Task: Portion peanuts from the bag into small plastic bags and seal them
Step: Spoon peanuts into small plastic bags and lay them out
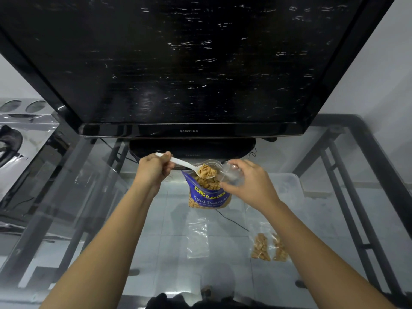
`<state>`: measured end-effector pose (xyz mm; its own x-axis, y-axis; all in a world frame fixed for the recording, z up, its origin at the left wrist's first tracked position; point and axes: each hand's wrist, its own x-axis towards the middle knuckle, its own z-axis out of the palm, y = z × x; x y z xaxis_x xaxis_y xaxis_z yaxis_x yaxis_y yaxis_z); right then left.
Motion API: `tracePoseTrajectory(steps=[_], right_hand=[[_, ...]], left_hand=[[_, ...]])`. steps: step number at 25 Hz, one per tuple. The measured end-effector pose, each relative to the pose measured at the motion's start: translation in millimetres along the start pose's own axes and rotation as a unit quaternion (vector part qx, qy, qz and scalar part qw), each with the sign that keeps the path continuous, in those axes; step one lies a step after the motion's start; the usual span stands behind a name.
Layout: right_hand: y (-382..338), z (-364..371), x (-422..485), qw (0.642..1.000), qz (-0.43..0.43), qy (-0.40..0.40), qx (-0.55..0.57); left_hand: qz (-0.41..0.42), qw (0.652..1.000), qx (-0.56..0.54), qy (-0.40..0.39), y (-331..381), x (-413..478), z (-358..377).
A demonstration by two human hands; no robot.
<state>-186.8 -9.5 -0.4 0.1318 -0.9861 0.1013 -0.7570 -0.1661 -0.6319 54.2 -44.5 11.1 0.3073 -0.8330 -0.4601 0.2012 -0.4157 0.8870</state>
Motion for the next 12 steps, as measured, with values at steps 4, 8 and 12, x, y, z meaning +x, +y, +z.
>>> tracePoseTrajectory(steps=[4, 8, 12], right_hand=[[-13, 8, 6, 1.000, 0.011, -0.020, 0.010], [-26, 15, 7, 0.993, 0.035, 0.004, 0.116], [-37, 21, 7, 0.972, 0.049, 0.052, 0.224]], left_hand=[[0.030, 0.999, 0.014, 0.002, 21, -2, 2], [0.133, 0.983, 0.121, -0.024, 41, -20, 18], [0.405, 0.850, 0.334, -0.048, 65, -74, 36]])
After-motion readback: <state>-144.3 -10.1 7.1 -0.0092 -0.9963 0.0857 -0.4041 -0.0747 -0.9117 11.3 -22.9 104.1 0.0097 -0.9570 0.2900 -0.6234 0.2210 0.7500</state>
